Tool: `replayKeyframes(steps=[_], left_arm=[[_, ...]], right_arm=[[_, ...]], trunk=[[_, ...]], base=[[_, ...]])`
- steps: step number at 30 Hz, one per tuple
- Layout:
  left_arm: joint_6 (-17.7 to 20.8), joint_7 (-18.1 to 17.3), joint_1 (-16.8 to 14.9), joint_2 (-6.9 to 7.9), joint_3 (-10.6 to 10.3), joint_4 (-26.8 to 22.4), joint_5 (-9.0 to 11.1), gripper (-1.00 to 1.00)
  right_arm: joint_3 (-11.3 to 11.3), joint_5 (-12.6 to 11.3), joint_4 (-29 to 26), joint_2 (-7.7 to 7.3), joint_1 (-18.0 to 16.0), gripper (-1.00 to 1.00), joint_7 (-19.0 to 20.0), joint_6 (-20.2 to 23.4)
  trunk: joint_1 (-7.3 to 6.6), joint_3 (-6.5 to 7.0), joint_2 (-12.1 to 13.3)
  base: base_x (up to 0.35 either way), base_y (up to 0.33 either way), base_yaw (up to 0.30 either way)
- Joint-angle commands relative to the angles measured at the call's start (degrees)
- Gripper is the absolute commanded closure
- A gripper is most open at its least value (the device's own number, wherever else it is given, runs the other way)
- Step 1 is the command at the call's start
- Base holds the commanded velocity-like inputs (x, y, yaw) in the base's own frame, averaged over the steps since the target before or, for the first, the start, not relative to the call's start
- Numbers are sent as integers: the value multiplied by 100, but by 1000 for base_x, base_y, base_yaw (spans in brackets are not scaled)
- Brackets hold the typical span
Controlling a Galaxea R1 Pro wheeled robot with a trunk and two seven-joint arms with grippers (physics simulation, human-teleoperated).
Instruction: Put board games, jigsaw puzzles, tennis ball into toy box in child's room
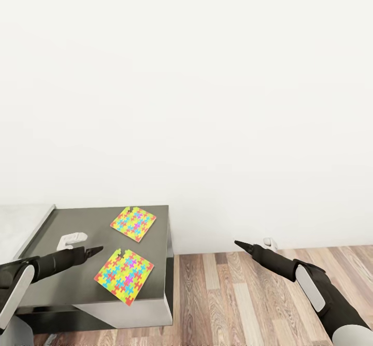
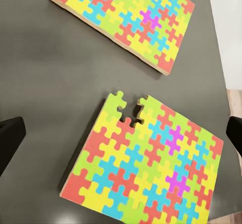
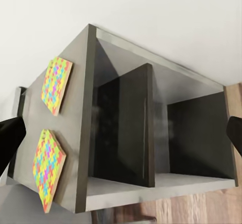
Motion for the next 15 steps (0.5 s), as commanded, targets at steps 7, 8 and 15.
replayKeyframes(steps=[7,8,15], left_arm=[[36,-14,-5,-7,3,-2,9,-100],[38,-14,-5,-27,-7,-2,8,-100],[27,-6,-5,-104,-309,-2,1,-100]], right_arm=[[-8,-29,-1,0,-4,-100,0,41],[-8,-29,-1,0,-4,-100,-1,41],[-7,-29,-1,0,-4,-100,-12,41]], trunk=[[3,-77,-12],[3,-86,-12],[3,-152,-12]], base=[[0,0,0],[0,0,0],[0,0,0]])
